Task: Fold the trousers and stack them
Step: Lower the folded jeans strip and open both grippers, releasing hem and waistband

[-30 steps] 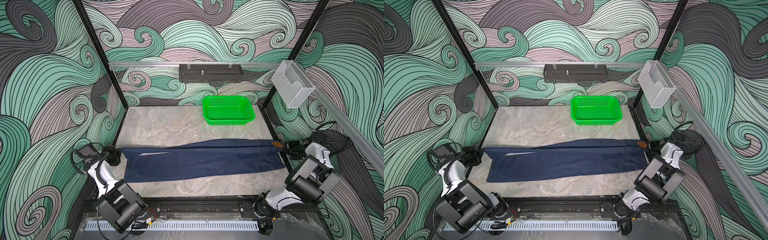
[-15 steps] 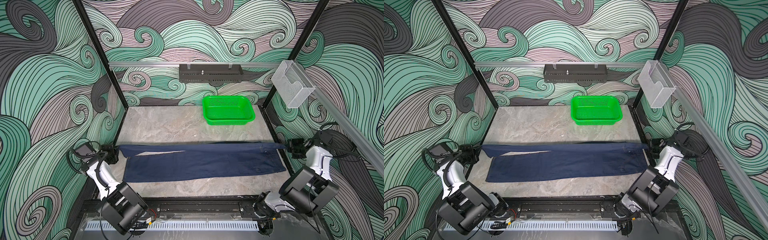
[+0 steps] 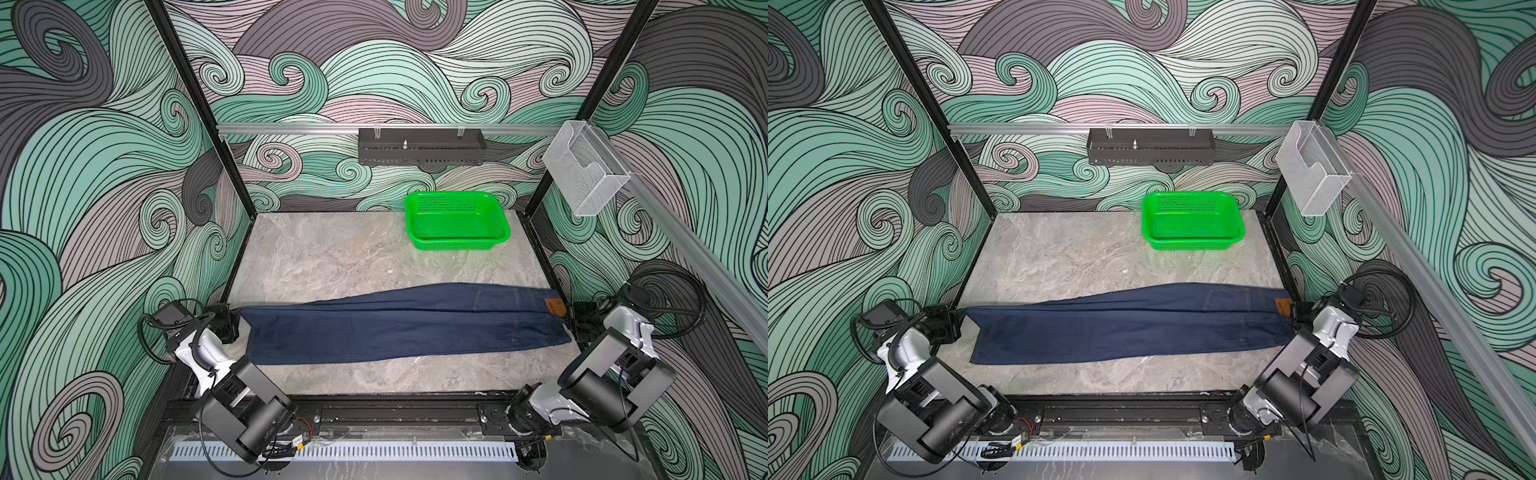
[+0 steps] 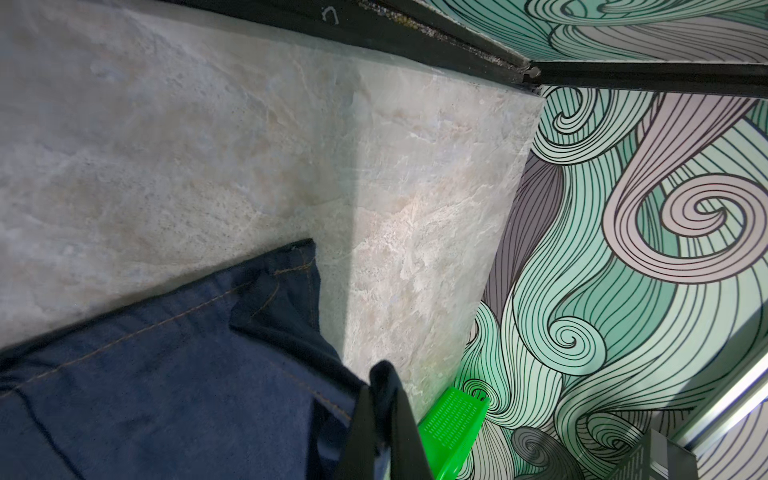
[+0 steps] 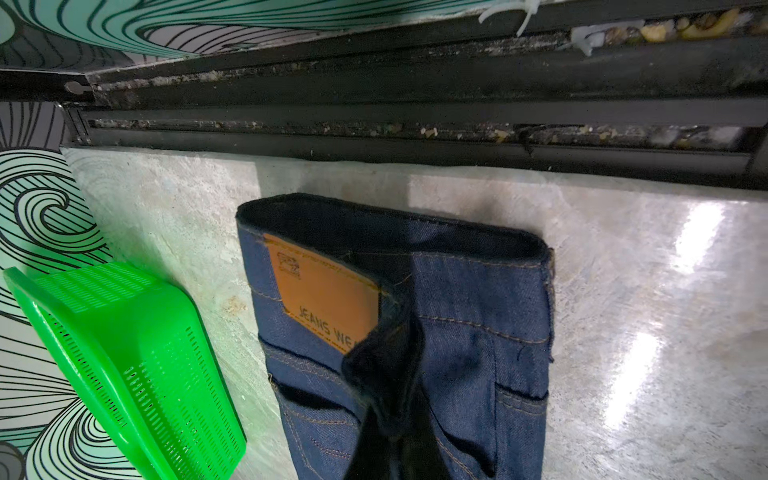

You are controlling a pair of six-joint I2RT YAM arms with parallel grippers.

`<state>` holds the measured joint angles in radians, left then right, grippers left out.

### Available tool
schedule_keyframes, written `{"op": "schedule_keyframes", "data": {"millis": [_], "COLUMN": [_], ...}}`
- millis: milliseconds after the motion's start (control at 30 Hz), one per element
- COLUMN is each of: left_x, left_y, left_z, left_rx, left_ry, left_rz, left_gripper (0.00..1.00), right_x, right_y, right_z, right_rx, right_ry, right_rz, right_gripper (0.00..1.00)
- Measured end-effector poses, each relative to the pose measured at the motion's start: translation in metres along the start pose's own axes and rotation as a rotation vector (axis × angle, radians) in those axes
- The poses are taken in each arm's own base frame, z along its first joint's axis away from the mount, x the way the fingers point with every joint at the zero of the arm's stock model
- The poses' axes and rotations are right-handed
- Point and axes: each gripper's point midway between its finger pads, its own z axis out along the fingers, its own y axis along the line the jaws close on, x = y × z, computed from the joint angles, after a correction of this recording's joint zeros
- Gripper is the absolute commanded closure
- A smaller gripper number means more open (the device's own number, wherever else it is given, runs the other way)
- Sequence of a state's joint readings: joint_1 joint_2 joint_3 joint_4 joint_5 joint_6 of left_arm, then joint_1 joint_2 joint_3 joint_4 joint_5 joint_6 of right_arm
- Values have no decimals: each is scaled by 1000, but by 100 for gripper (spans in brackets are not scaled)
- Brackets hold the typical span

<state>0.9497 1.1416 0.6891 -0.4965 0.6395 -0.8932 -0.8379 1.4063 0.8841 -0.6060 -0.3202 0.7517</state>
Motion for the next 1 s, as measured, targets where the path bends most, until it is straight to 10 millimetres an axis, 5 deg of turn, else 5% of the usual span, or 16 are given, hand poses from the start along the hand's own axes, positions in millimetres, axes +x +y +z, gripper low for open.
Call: {"op": "schedule_keyframes", "data": {"millis": [1000], "left_x": [5], "left_y": [78], "left_z": [-7], "left_rx": [-167], "left_ry": [-66], "left_rz": [-98], "left_gripper": [100], "right_x": [-9], "right_y": [-17], "right_z": [16], "right_rx": [76], "right_ry": [-6], "right_rz": [14], "right_gripper": [96]}}
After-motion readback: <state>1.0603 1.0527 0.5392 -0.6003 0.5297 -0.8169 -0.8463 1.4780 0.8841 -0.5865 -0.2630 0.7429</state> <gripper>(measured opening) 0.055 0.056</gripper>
